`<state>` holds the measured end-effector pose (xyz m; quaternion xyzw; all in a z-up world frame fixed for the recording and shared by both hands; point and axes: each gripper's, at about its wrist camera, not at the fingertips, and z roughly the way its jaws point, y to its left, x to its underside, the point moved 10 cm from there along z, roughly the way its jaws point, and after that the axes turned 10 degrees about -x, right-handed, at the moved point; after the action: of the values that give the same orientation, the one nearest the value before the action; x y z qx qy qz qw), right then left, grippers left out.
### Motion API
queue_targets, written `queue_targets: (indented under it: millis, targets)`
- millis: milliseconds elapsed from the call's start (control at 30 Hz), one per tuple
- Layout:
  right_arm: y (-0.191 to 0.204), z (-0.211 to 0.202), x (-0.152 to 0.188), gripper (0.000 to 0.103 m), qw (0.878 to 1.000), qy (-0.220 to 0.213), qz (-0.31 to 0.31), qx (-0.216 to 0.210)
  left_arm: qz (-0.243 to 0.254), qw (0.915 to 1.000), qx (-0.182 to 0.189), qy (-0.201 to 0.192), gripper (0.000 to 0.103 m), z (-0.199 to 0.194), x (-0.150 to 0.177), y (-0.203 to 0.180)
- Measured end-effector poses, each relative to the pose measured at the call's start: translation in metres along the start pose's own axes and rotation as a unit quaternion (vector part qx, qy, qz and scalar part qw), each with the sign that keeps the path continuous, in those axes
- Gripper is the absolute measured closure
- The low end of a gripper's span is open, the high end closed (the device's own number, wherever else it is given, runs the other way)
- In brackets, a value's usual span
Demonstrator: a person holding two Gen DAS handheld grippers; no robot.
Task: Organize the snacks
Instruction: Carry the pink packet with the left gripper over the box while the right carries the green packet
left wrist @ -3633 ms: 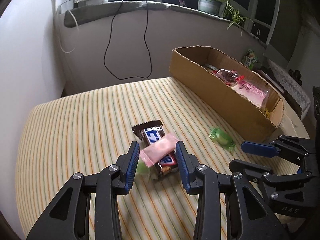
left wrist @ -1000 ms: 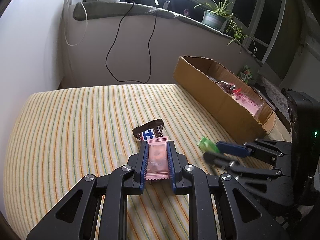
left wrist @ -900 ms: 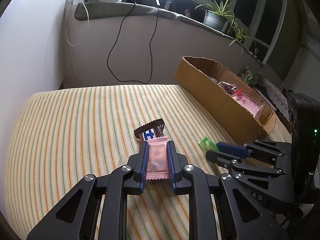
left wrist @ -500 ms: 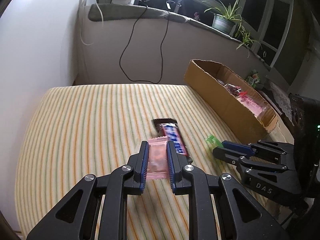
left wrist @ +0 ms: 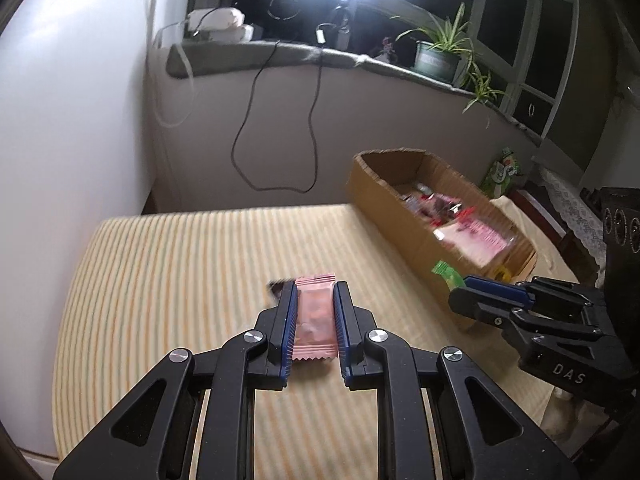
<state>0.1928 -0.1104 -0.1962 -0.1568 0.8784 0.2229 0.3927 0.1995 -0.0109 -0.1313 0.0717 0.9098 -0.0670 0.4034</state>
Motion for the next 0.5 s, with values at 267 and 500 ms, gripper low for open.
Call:
queue_targets:
  millis: [267,500]
  targets:
    - [-0.048,-0.042,-0.03,0.082,0.999,-0.032,0.009,0.002,0.022,0.9995,0.016,-0.015,0.086,0.013,-0.039,-0.057]
    - [-0.092,-0.053,-0.056,0.082,0.999,-0.04,0.015,0.01,0.031,0.9988,0.033,-0.019,0.087,0.036,-0.068,-0.097]
